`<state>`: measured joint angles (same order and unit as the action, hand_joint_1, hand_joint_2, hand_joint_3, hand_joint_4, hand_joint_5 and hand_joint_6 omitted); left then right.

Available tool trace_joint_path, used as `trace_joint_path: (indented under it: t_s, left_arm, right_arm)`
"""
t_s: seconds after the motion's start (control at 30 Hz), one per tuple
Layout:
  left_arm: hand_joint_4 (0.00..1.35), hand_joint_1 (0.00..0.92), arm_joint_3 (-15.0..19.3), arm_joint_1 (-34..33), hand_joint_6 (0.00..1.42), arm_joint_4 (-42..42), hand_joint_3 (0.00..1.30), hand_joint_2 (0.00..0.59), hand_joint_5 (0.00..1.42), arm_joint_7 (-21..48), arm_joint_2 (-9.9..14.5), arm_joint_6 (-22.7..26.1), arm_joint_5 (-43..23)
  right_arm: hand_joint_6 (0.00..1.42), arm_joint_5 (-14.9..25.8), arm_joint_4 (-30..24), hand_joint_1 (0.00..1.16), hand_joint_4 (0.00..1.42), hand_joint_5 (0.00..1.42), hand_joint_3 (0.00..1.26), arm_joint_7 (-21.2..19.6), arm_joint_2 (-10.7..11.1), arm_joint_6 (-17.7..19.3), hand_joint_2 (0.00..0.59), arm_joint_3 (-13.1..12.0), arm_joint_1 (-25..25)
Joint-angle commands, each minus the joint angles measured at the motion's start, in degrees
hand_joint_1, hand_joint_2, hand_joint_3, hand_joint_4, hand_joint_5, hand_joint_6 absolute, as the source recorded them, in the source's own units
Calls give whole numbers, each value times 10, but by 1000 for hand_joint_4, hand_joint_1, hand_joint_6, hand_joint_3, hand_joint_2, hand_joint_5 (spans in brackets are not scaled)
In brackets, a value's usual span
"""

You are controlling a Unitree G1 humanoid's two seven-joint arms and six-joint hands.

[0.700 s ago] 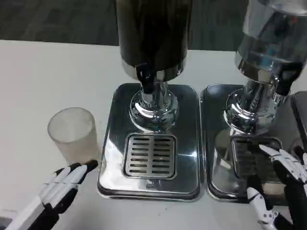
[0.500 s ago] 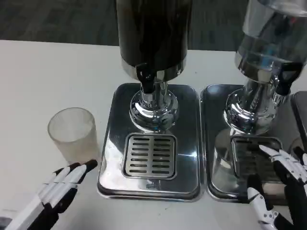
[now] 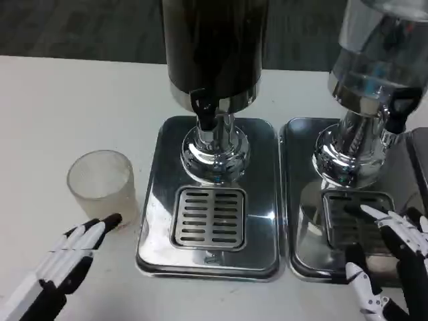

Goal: Grasp the cup under the faucet to collect the drink, then remove the cup.

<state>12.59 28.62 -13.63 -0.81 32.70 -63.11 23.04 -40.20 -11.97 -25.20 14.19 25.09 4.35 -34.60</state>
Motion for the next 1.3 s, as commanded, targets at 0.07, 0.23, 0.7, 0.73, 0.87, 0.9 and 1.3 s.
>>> trace_joint_path:
  t_s: [0.07,0.23,0.7,0.73,0.87,0.9,1.3]
  left_arm:
    - [0,0,-1,-22,18,-45,59,113,49,-10,5,-51,-41]
    - [0,0,-18,-54,21,-93,69,112,54,18,33,-75,-90]
    - [0,0,-74,-175,43,-252,63,77,62,139,98,-102,-254]
    - [0,0,-68,-182,48,-257,54,66,68,140,94,-102,-257]
    - [0,0,-46,-202,55,-267,31,51,73,131,82,-104,-243]
    - [0,0,-42,-209,55,-268,31,50,73,129,77,-101,-236]
    - [0,0,-34,-278,150,-293,0,14,111,122,43,-15,-192]
  right_arm:
    - [45,5,-4,271,271,206,313,-1,0,8,455,-2,-7]
    - [46,-4,-9,272,271,207,316,-2,-10,2,455,6,-9]
    - [48,-22,-20,275,271,220,324,-18,-32,-4,455,14,-28]
    - [48,-21,-19,275,271,220,325,-18,-33,-4,455,15,-28]
    - [52,-19,-17,275,271,220,325,-23,-36,-3,455,11,-29]
    - [53,-17,-15,275,271,221,325,-24,-35,-2,455,10,-30]
    - [75,2,-10,276,280,230,340,-11,-22,6,455,5,-26]
